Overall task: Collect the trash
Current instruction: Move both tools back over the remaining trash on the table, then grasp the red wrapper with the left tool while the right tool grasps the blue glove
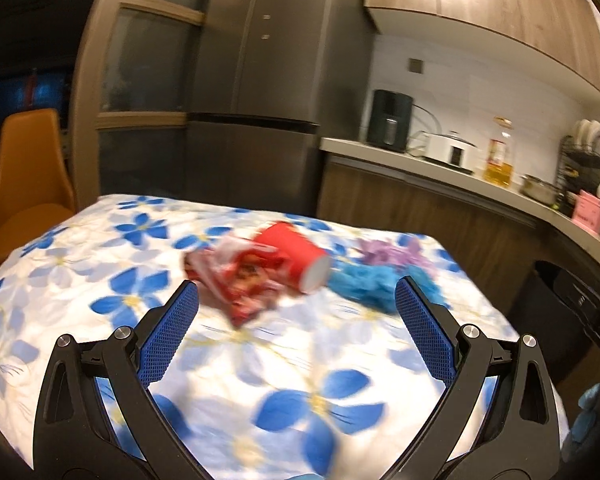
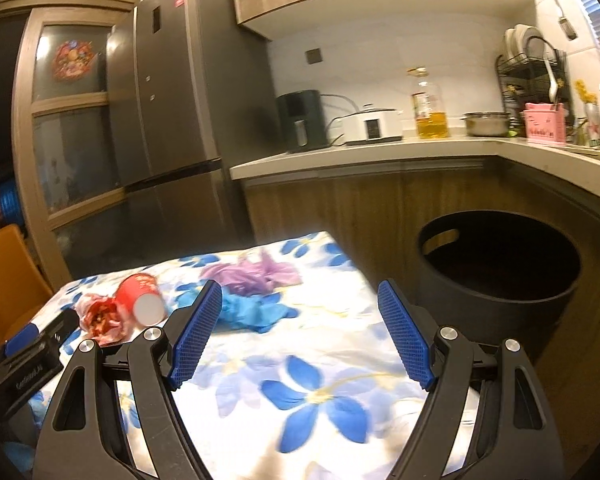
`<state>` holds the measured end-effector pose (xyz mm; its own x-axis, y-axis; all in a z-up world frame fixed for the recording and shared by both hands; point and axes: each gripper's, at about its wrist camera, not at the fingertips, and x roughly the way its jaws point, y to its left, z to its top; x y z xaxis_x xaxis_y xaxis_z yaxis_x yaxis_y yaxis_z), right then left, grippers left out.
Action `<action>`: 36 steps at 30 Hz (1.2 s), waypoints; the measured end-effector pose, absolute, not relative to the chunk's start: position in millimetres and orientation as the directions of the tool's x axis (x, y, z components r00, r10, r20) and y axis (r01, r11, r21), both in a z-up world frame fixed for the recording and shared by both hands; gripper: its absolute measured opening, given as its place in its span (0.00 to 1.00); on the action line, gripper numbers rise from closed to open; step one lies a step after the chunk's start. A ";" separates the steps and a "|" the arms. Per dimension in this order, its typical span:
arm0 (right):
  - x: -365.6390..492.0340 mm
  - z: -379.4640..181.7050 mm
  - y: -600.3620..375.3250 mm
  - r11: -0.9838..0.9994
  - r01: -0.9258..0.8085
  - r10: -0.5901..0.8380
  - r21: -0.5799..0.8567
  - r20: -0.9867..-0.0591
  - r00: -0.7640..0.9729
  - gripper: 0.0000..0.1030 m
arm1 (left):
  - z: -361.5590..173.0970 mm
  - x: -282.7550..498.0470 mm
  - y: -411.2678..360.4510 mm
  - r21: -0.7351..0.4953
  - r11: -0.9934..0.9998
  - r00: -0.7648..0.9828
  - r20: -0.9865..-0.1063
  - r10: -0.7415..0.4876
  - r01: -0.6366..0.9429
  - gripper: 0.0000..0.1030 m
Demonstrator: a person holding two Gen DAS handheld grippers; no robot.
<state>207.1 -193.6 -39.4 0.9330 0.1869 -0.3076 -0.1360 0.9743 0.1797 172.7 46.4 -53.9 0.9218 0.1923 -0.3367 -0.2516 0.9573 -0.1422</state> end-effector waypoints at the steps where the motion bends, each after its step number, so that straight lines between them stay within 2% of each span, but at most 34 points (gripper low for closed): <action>1: 208.4 -40.6 -188.7 0.974 -0.142 0.192 0.177 -0.309 0.932 0.76 | -54.3 175.9 56.5 -0.144 0.951 0.917 -0.336 0.213 -0.273 0.94; 7: 223.5 -42.9 -158.7 0.969 -0.180 0.226 0.172 -0.306 0.925 0.76 | -54.7 197.7 93.6 -0.160 0.923 0.900 -0.332 0.283 -0.350 0.94; 12: 239.7 -45.6 -139.9 0.967 -0.193 0.236 0.163 -0.311 0.921 0.76 | -60.4 222.0 115.6 -0.200 0.913 0.890 -0.371 0.265 -0.356 0.91; 14: 246.7 -46.8 -135.0 0.968 -0.195 0.237 0.160 -0.313 0.920 0.76 | -64.4 231.2 119.8 -0.207 0.911 0.881 -0.399 0.255 -0.357 0.85; 20: 269.1 -59.9 -117.6 0.972 -0.190 0.228 0.141 -0.345 0.910 0.74 | -81.2 246.2 132.6 -0.262 0.907 0.862 -0.474 0.177 -0.330 0.57; 22: 274.7 -63.0 -112.9 0.972 -0.190 0.227 0.136 -0.358 0.906 0.74 | -84.7 247.5 133.5 -0.276 0.907 0.862 -0.483 0.156 -0.319 0.44; 27: 288.8 -69.8 -105.9 0.972 -0.189 0.230 0.140 -0.397 0.888 0.69 | -90.9 247.1 138.4 -0.318 0.905 0.870 -0.482 0.103 -0.283 0.20; 34: 302.7 -77.5 -100.2 0.971 -0.195 0.237 0.139 -0.437 0.868 0.54 | -87.0 232.3 133.3 -0.344 0.909 0.895 -0.441 0.064 -0.234 0.00; 36: 306.1 -80.9 -99.0 0.969 -0.201 0.243 0.141 -0.451 0.858 0.49 | -86.2 225.8 131.6 -0.351 0.909 0.900 -0.432 0.058 -0.227 0.00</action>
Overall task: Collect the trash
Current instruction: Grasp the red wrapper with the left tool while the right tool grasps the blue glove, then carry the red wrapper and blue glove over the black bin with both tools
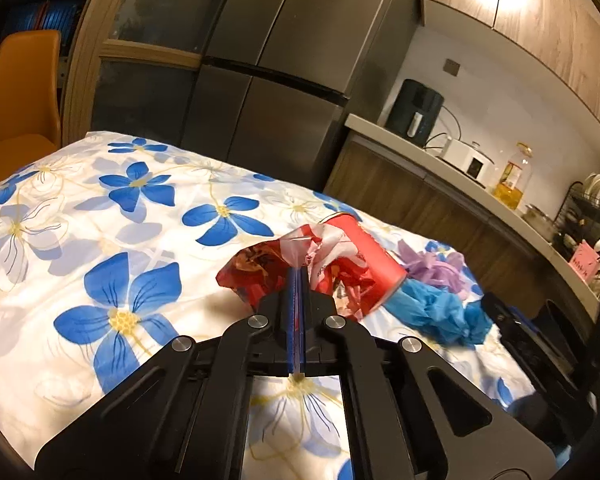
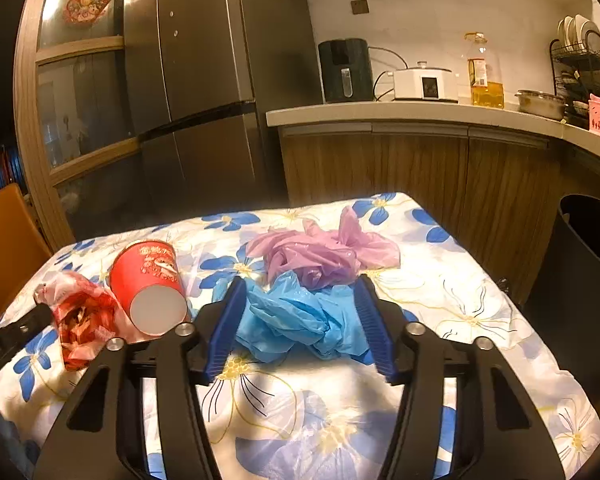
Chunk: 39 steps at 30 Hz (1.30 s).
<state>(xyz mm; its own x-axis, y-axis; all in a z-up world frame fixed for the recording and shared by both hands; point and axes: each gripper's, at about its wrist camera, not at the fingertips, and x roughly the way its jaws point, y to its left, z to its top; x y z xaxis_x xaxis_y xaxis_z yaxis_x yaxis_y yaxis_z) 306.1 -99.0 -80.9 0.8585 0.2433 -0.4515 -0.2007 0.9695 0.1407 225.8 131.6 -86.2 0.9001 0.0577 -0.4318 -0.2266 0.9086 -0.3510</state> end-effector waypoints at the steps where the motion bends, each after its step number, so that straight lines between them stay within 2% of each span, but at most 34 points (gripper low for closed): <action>1: 307.7 -82.8 -98.2 0.969 -0.203 0.245 0.140 -0.460 0.854 0.44 | -85.6 224.3 131.1 -0.355 0.907 0.901 -0.430 0.055 -0.225 0.00; 6: 311.3 -87.6 -98.7 0.962 -0.221 0.270 0.158 -0.477 0.836 0.29 | -85.6 219.5 128.3 -0.358 0.910 0.905 -0.422 0.042 -0.210 0.00; 7: 311.0 -87.4 -99.9 0.961 -0.223 0.275 0.165 -0.474 0.836 0.22 | -85.2 218.7 127.6 -0.357 0.911 0.907 -0.420 0.041 -0.207 0.00; 10: 309.8 -85.9 -105.0 0.956 -0.222 0.286 0.190 -0.463 0.839 0.11 | -83.5 216.0 125.7 -0.355 0.914 0.911 -0.410 0.039 -0.199 0.00; 14: 303.6 -81.2 -112.9 0.955 -0.215 0.287 0.205 -0.444 0.849 0.06 | -84.3 212.9 124.2 -0.354 0.915 0.910 -0.413 0.034 -0.194 0.00; 27: 247.9 -45.9 -155.2 0.948 -0.220 0.290 0.229 -0.341 0.894 0.03 | -62.7 183.4 100.8 -0.315 0.935 0.929 -0.368 0.041 -0.166 0.00; 39: 199.4 -12.3 -203.0 0.935 -0.226 0.301 0.272 -0.278 0.912 0.03 | -30.5 167.0 42.4 -0.288 0.956 0.949 -0.312 -0.037 -0.058 0.00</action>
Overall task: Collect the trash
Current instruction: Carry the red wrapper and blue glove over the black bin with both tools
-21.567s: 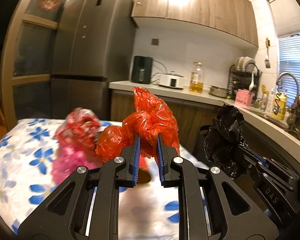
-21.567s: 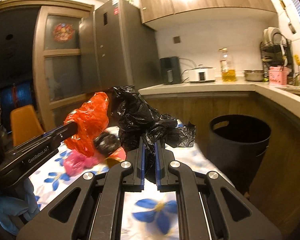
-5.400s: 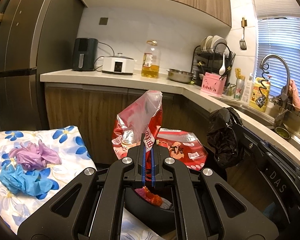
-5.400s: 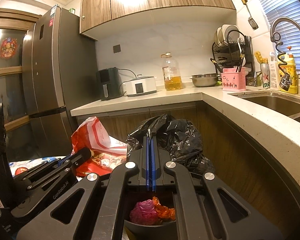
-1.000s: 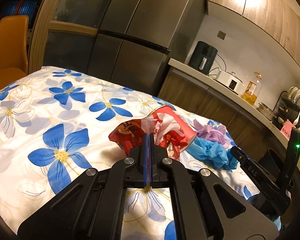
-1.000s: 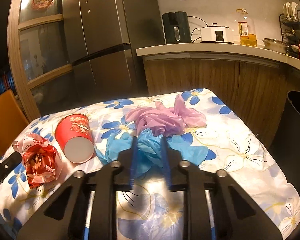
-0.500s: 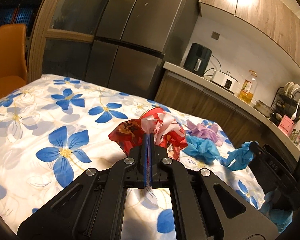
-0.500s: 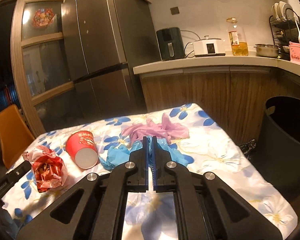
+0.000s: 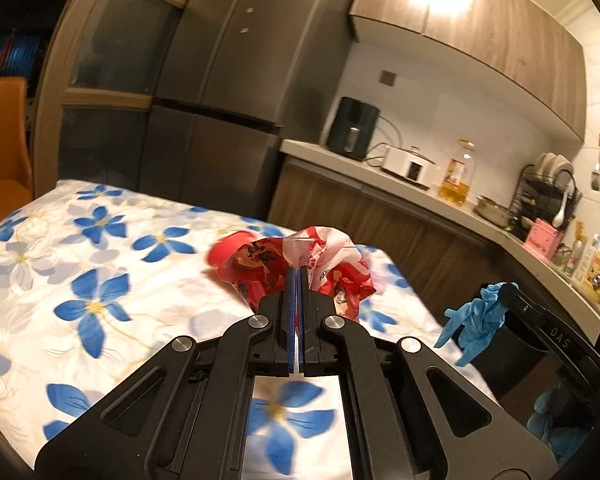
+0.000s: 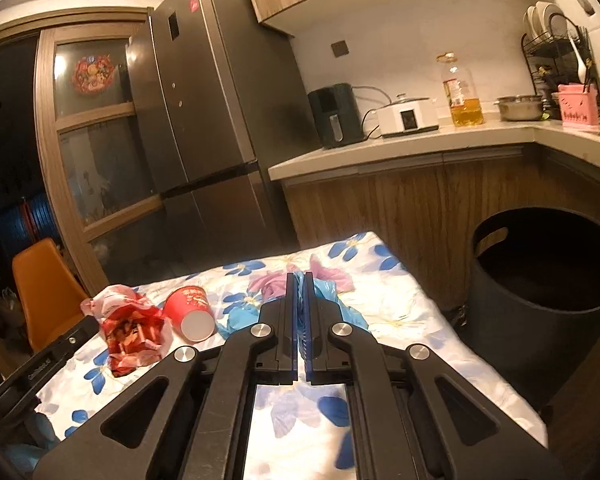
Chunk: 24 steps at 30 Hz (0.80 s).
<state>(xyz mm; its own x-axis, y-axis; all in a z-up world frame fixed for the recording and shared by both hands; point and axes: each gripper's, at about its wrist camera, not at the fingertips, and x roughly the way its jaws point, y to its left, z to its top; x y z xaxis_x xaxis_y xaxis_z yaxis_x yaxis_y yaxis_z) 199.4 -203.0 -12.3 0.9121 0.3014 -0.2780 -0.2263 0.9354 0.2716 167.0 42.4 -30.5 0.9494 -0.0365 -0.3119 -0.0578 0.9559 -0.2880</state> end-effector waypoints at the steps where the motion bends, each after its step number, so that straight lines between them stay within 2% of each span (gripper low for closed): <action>1: 195.6 -9.7 -206.8 0.937 -0.224 0.296 0.268 -0.272 0.916 0.03 | -27.5 167.1 32.9 -0.283 0.958 0.950 -0.307 -0.051 -0.039 0.00; 24: 166.9 30.7 -332.8 0.972 -0.031 0.072 0.235 -0.167 0.983 0.03 | 16.6 203.1 -140.2 -0.177 0.952 0.921 -0.260 -0.291 0.251 0.00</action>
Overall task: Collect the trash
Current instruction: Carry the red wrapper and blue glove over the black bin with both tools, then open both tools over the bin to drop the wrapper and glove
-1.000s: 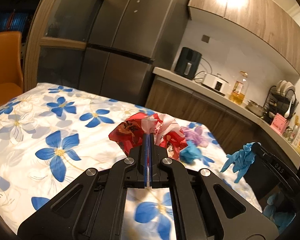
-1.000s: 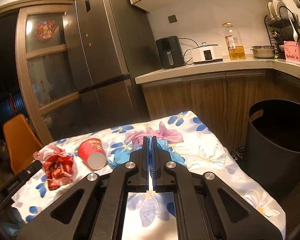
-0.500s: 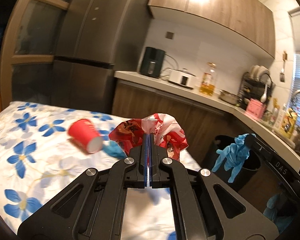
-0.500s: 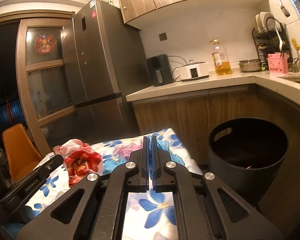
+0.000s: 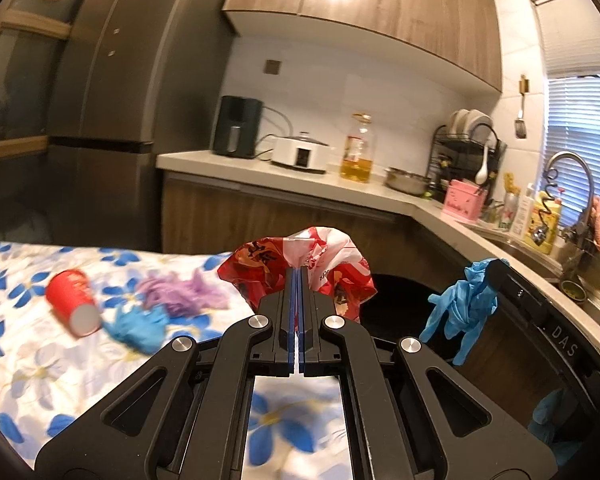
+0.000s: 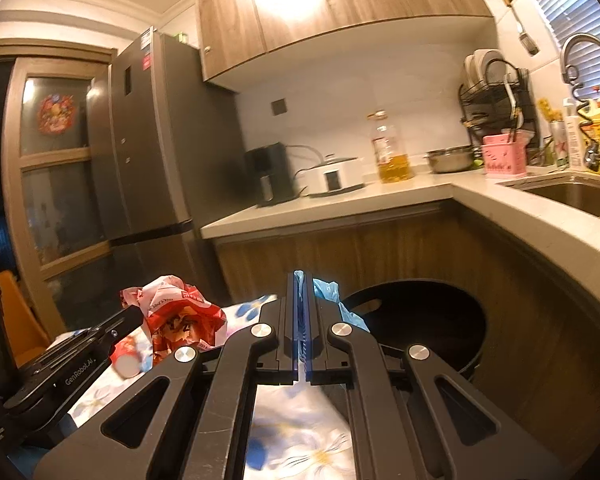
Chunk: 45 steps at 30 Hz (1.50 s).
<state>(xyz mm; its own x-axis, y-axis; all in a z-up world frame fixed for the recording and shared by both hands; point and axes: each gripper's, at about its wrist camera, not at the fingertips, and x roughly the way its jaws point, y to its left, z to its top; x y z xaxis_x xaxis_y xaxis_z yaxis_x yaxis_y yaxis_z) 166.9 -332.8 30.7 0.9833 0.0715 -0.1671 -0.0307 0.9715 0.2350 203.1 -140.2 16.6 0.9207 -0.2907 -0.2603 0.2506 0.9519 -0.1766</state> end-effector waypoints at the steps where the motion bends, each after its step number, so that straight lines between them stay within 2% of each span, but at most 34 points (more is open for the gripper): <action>1: 167.3 31.6 -336.9 0.971 -0.023 0.063 0.236 -0.165 0.984 0.03 | 18.7 205.4 -148.8 -0.169 0.950 0.918 -0.257 -0.301 0.264 0.00; 19: 191.7 32.0 -394.4 0.966 0.067 -0.024 0.251 -0.170 0.985 0.03 | 17.0 238.1 -230.9 -0.133 0.917 0.880 -0.260 -0.398 0.376 0.00; 45: 221.6 19.6 -404.0 0.962 0.076 -0.019 0.262 -0.216 0.976 0.03 | -1.6 272.4 -258.3 -0.137 0.901 0.846 -0.311 -0.433 0.411 0.00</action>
<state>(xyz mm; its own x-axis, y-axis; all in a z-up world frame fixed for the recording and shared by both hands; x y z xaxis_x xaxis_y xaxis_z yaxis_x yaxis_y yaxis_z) 221.6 -404.0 19.6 0.9763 -0.0187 -0.2157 0.0764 0.9620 0.2623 272.4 -258.3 -1.6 0.8462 -0.4329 -0.3106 0.4110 0.9014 -0.1365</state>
